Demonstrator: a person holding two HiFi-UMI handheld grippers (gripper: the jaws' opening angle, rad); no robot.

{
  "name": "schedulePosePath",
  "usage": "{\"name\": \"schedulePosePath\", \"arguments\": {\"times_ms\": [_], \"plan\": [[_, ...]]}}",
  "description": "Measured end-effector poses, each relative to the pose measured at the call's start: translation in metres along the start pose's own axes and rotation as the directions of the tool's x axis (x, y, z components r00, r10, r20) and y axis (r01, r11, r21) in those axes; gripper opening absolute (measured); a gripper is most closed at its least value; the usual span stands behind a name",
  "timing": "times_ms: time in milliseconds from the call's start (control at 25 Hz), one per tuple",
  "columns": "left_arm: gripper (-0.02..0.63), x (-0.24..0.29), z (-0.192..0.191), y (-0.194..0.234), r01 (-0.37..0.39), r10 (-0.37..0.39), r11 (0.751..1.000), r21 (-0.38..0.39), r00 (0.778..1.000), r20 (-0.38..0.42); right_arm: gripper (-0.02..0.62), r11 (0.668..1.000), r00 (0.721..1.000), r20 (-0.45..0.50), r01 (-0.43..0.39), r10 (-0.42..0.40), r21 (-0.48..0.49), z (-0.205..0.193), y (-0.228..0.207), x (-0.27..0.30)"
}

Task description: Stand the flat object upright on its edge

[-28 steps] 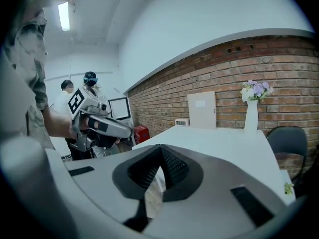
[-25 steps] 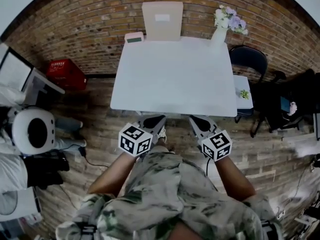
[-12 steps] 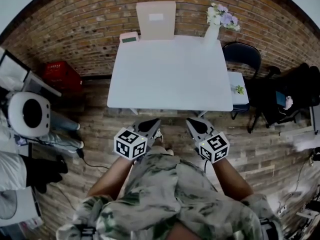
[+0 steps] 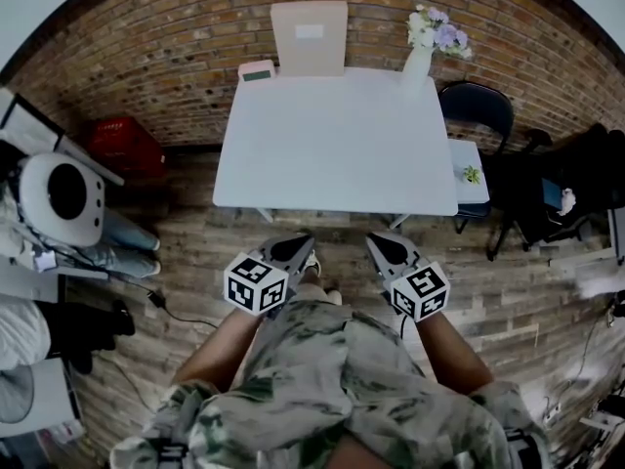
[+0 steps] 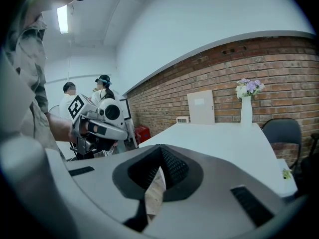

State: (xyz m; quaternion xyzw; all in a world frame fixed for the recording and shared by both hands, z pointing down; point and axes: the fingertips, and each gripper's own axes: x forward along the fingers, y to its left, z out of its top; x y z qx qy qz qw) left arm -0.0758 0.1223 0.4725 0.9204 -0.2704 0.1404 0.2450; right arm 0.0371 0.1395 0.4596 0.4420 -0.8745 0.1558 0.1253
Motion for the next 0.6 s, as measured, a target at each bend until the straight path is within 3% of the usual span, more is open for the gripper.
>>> {"name": "schedulePosePath", "arguments": {"times_ms": [600], "plan": [[0.025,0.022,0.011,0.004,0.023,-0.023,0.999,0.024,0.999,-0.026,0.02,1.0,1.0,0.008,0.015,-0.015,0.018,0.003,-0.015,0.004]]}}
